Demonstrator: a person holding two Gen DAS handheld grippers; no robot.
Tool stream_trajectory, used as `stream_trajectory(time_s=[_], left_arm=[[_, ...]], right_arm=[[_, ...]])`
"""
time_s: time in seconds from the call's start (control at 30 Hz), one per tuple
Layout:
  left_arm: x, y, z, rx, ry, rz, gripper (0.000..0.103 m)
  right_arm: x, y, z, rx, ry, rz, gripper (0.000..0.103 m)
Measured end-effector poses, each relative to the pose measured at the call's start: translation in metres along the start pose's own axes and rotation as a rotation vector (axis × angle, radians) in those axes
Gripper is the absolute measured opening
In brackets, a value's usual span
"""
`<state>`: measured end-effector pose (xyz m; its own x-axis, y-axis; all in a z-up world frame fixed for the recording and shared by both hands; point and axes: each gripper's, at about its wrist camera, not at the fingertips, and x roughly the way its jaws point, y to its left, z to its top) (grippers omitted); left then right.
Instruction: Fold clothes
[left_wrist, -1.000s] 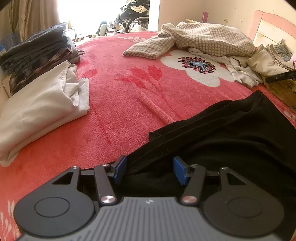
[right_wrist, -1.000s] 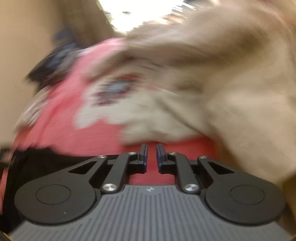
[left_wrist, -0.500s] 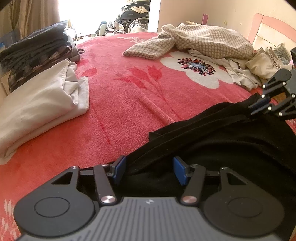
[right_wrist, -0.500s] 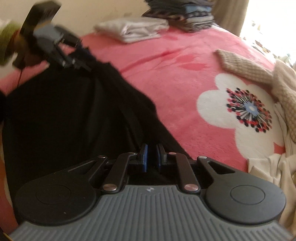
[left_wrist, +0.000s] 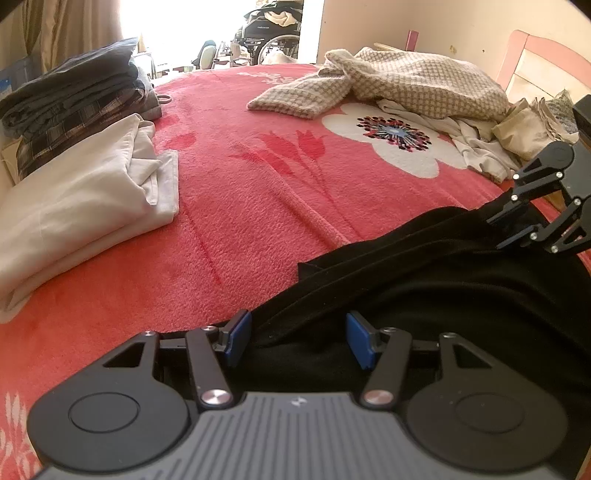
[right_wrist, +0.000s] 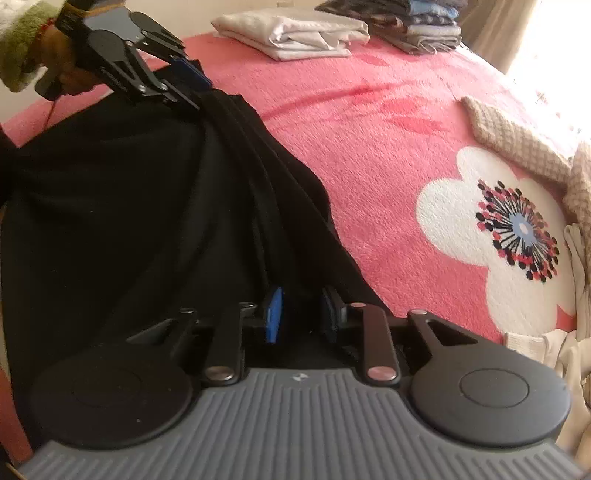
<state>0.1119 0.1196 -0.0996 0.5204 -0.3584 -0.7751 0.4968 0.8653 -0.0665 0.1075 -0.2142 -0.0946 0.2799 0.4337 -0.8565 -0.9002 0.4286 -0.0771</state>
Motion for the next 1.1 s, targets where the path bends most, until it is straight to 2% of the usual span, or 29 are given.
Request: stream_trajectory(time_s=[0.1, 0.23, 0.33, 0.47, 0.57, 0.77, 0.87, 0.93, 0.97, 1.0, 1.03, 1.1], left_arm=[[0.0, 0.0, 0.0, 0.002, 0.0, 0.002, 0.058], [0.0, 0.0, -0.001, 0.003, -0.002, 0.003, 0.058], [0.0, 0.0, -0.001, 0.002, -0.003, 0.002, 0.058], [0.0, 0.0, 0.0, 0.001, -0.003, 0.002, 0.058], [0.0, 0.0, -0.001, 0.002, -0.003, 0.003, 0.059], [0.0, -0.002, -0.001, 0.006, -0.003, 0.008, 0.059], [-0.001, -0.002, -0.001, 0.01, -0.002, 0.011, 0.059], [-0.001, -0.002, -0.001, 0.013, -0.003, 0.012, 0.059], [-0.001, -0.002, -0.001, 0.013, -0.004, 0.013, 0.059], [-0.001, -0.002, -0.002, 0.013, -0.005, 0.012, 0.059], [-0.001, -0.002, -0.002, 0.014, -0.006, 0.012, 0.059], [-0.001, -0.002, -0.002, 0.017, -0.006, 0.013, 0.059]], right_arm=[[0.004, 0.006, 0.001, -0.028, 0.011, -0.027, 0.025], [0.0, 0.02, 0.002, -0.124, 0.023, -0.043, 0.003], [-0.009, 0.025, 0.002, -0.162, -0.014, -0.103, 0.002], [-0.024, 0.022, 0.005, -0.139, -0.078, -0.176, 0.001], [-0.025, 0.024, 0.005, -0.193, -0.09, -0.263, 0.001], [0.004, 0.023, -0.002, -0.229, -0.063, -0.34, 0.001], [0.011, 0.004, -0.008, -0.084, -0.085, -0.31, 0.006], [-0.009, -0.025, -0.013, 0.153, -0.165, -0.244, 0.026], [-0.019, -0.041, -0.019, 0.266, -0.208, -0.219, 0.03], [-0.032, -0.057, -0.027, 0.375, -0.254, -0.228, 0.03], [-0.046, -0.07, -0.035, 0.47, -0.288, -0.288, 0.03], [-0.069, -0.092, -0.054, 0.612, -0.318, -0.341, 0.03]])
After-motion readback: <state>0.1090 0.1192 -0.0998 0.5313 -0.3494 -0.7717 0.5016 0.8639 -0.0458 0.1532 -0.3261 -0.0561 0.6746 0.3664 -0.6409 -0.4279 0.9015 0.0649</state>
